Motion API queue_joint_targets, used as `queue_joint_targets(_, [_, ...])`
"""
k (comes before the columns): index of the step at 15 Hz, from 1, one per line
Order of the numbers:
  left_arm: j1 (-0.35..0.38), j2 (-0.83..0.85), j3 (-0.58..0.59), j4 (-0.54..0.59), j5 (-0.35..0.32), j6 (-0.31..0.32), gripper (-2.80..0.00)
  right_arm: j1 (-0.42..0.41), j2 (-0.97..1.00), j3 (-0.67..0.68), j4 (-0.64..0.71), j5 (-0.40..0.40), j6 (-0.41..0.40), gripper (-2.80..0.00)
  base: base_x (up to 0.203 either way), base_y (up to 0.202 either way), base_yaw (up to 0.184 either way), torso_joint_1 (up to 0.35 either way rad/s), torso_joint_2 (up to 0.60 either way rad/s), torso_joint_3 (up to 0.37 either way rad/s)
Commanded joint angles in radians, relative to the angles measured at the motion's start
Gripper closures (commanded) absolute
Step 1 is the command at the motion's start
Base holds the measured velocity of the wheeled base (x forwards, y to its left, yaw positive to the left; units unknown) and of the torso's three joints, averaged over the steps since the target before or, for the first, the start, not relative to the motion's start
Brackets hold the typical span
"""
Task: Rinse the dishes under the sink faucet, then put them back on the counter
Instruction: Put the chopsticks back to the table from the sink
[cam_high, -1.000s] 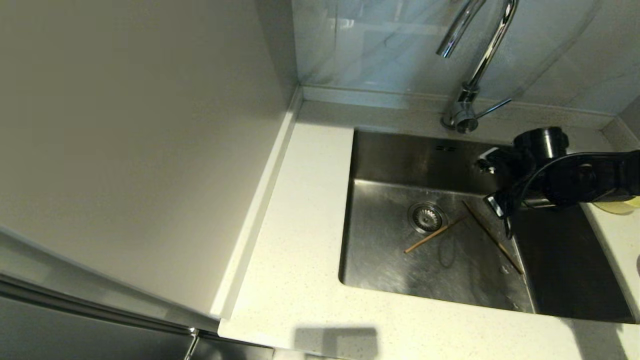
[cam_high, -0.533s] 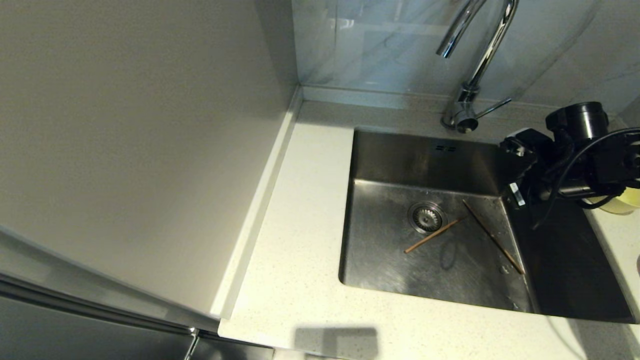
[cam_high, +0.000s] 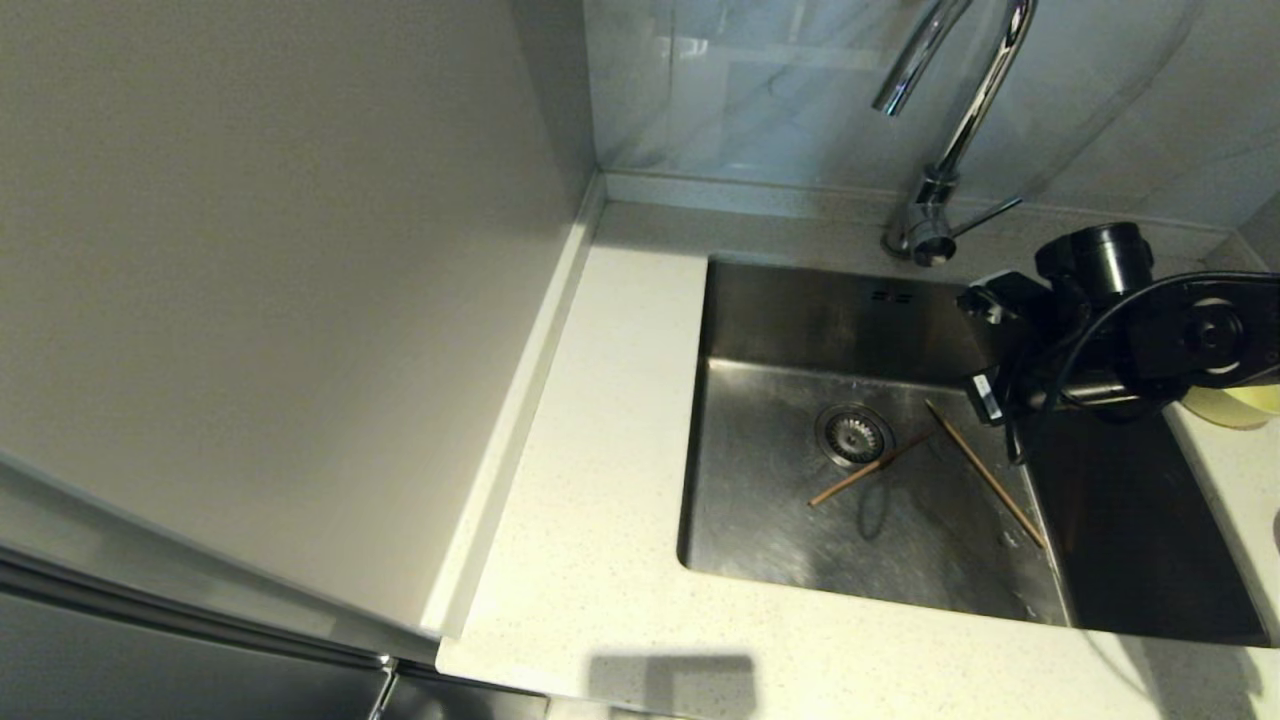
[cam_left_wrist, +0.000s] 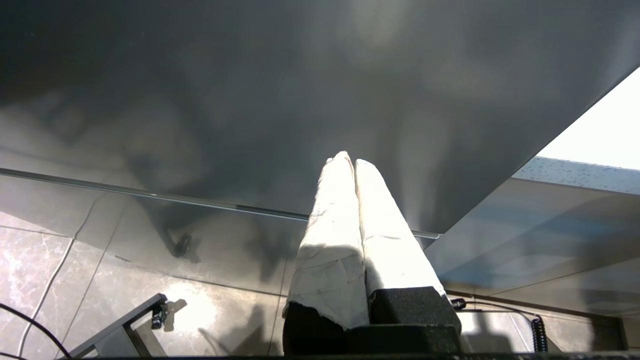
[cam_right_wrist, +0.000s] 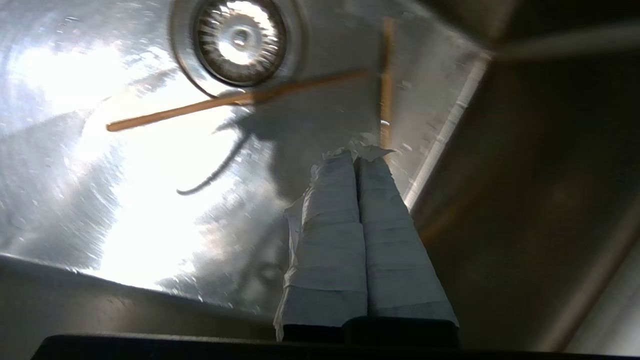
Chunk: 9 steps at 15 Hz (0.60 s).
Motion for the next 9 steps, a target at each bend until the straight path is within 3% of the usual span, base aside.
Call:
queue_joint_targets(1, [0.0, -0.003, 0.0, -0.001, 0.001, -0.001, 0.0, 0.007, 0.107, -0.036, -0.001, 0.039, -0.027, 0.0, 0.0, 0.0, 0.0, 0.0, 0.0, 0.0])
queue_joint_targets(3, [0.0, -0.003, 0.0, -0.001, 0.001, -0.001, 0.0, 0.002, 0.133, -0.04, -0.001, 0.048, -0.096, 0.0, 0.0, 0.0, 0.0, 0.0, 0.0, 0.0])
queue_joint_targets(9, [0.0, -0.003, 0.0, -0.001, 0.001, -0.001, 0.0, -0.027, 0.155, -0.093, 0.03, 0.081, -0.066, 0.0, 0.0, 0.0, 0.0, 0.0, 0.0, 0.0])
